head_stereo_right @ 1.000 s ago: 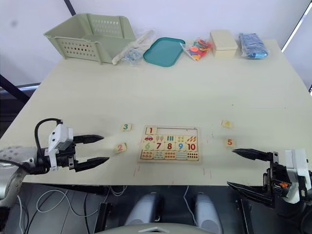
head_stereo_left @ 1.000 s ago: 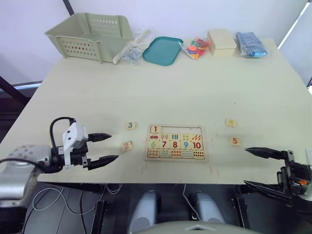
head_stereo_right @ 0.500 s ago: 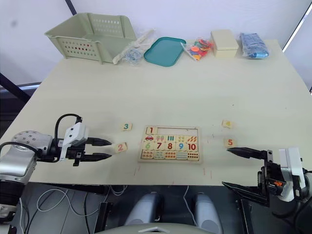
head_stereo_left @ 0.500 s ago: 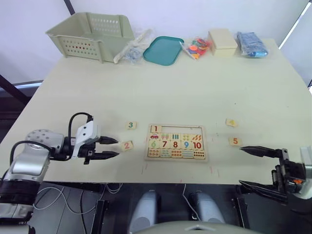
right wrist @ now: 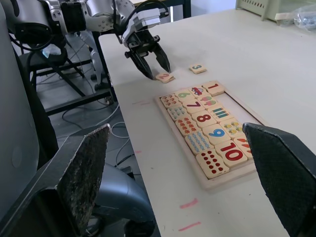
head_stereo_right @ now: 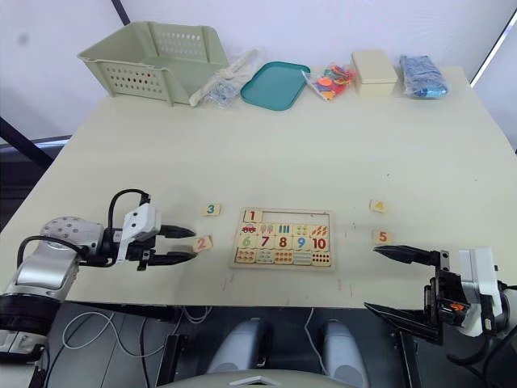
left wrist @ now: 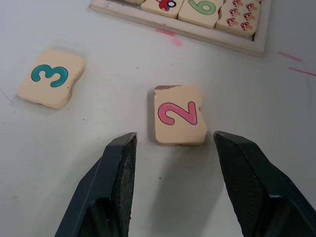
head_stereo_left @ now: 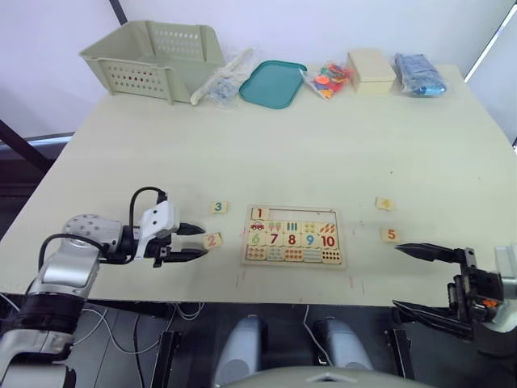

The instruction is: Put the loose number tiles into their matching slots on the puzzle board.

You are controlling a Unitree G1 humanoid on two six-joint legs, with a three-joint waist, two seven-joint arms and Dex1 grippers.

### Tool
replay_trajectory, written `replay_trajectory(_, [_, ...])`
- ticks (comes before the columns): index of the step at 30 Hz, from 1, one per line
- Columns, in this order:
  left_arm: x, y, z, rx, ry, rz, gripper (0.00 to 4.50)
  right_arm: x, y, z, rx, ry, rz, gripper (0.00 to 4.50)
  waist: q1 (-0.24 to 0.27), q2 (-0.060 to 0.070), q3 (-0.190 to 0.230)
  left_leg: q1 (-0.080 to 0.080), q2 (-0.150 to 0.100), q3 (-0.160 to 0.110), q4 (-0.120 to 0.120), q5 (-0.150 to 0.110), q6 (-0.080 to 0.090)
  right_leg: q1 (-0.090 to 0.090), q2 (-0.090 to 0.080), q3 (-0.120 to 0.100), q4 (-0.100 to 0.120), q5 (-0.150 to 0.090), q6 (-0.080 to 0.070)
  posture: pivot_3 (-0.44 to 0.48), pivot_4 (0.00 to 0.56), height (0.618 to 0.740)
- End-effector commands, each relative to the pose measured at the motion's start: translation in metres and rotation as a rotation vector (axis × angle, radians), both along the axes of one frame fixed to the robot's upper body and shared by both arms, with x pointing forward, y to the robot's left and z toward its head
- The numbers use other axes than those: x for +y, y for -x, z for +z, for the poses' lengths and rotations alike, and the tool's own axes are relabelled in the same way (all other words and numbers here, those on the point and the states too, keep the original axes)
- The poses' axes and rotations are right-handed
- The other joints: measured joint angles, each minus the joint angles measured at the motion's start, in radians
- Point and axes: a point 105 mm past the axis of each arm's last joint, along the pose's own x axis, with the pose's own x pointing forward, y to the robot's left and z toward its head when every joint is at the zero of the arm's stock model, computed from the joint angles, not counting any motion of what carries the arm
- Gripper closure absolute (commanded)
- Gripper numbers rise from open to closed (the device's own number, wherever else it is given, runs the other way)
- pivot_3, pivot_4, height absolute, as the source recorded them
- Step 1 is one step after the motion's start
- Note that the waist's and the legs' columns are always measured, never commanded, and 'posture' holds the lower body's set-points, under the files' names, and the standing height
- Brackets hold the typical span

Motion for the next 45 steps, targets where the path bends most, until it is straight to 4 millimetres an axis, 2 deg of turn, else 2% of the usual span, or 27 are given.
replay_trajectory(1, [-0.005,0.0,-0.006,0.003,-0.008,0.001,1.83,0.002,0.001,0.004,-0.032,-0.008,0.012,0.0,0.0,0.0,0.0,0.0,0.0,0.0,0.0,0.0,0.0,0.0,0.0,0.0,0.0,0.0,0.0,0.0,0.15,0.74])
replay_trajectory(8, [-0.009,0.005,-0.01,0.011,-0.008,-0.009,1.83,0.002,0.0,0.003,-0.033,-0.007,0.012,0.0,0.0,0.001,0.0,0.0,0.0,0.0,0.0,0.0,0.0,0.0,0.0,0.0,0.0,0.0,0.0,0.0,0.15,0.74])
replay_trajectory(9, [-0.009,0.006,-0.01,0.012,-0.01,-0.012,2.38,0.002,0.0,0.002,-0.034,-0.007,0.012,0.0,0.0,0.001,0.0,0.0,0.0,0.0,0.0,0.0,0.0,0.0,0.0,0.0,0.0,0.0,0.0,0.0,0.15,0.74])
replay_trajectory(10, [-0.009,0.006,-0.01,0.013,-0.011,-0.013,2.63,0.002,0.0,0.002,-0.034,-0.007,0.013,0.0,-0.001,0.001,0.0,0.0,0.0,0.0,0.0,0.0,0.0,0.0,0.0,0.0,0.0,0.0,0.0,0.0,0.15,0.74])
replay_trajectory(11, [-0.008,0.006,-0.01,0.013,-0.011,-0.013,3.19,0.003,0.0,0.002,-0.034,-0.007,0.013,0.0,-0.001,0.001,0.0,0.0,0.0,0.0,0.0,0.0,0.0,0.0,0.0,0.0,0.0,0.0,0.0,0.0,0.15,0.74])
replay_trajectory(12, [-0.008,0.006,-0.009,0.011,-0.012,-0.013,3.52,0.003,0.0,0.002,-0.035,-0.007,0.014,0.0,-0.002,0.001,0.0,0.0,0.0,0.0,0.0,0.0,0.0,0.0,0.0,0.0,0.0,0.0,0.0,0.0,0.15,0.74])
replay_trajectory(20, [-0.008,0.002,0.012,-0.027,0.017,-0.015,3.52,0.007,0.0,0.002,-0.046,-0.009,0.012,0.0,-0.002,0.0,0.0,0.0,0.0,0.0,0.0,0.0,0.0,0.0,0.0,0.0,0.0,0.0,0.0,0.0,0.15,0.74])
replay_trajectory(25, [-0.024,0.002,0.047,-0.024,-0.035,-0.089,3.52,0.007,-0.001,0.006,-0.064,-0.008,0.005,0.0,0.001,-0.001,0.001,-0.001,0.001,-0.001,0.0,0.0,0.0,0.0,0.0,-0.001,0.0,0.0,0.0,0.0,0.15,0.74])
replay_trajectory(28, [-0.029,-0.003,0.058,-0.018,-0.155,-0.104,3.52,0.009,-0.002,0.007,-0.076,-0.004,0.0,0.0,-0.001,-0.001,0.001,-0.001,0.0,-0.001,0.0,0.0,0.0,0.0,0.0,-0.002,0.0,0.0,0.0,0.0,0.15,0.74])
replay_trajectory(32, [-0.048,-0.02,0.076,0.016,-0.269,-0.115,3.52,0.011,0.0,0.01,-0.087,-0.001,-0.008,0.0,0.0,0.0,0.001,-0.002,-0.003,0.0,0.001,0.0,0.0,0.0,0.001,-0.003,0.0,0.0,0.0,0.0,0.15,0.74])
replay_trajectory(35, [-0.071,-0.03,0.093,0.013,-0.266,-0.184,3.52,0.011,0.0,0.014,-0.101,0.001,-0.022,0.0,-0.002,-0.001,0.001,-0.003,-0.003,0.001,0.002,0.0,0.0,0.0,0.001,-0.003,0.0,0.0,0.0,0.0,0.15,0.74])
replay_trajectory(39, [-0.083,-0.039,0.094,0.064,-0.355,-0.209,3.52,0.011,0.001,0.016,-0.11,0.007,-0.032,0.0,-0.012,-0.001,0.002,-0.003,-0.002,0.002,0.001,0.0,0.0,0.0,0.002,-0.002,0.0,0.0,0.0,0.0,0.15,0.74])
replay_trajectory(41, [-0.093,-0.043,0.094,0.05,-0.454,-0.243,3.52,0.009,0.002,0.018,-0.117,0.012,-0.04,0.0,-0.016,-0.002,0.002,-0.003,-0.002,0.001,0.002,0.0,0.0,0.0,0.003,-0.003,0.001,0.0,0.0,0.0,0.15,0.74])
replay_trajectory(45, [-0.112,-0.051,0.095,0.083,-0.493,-0.224,3.52,0.008,0.002,0.02,-0.13,0.018,-0.054,0.0,-0.018,-0.002,0.003,-0.003,-0.002,0.001,0.002,0.0,0.0,0.0,0.003,-0.002,0.0,-0.001,0.0,0.0,0.15,0.74])
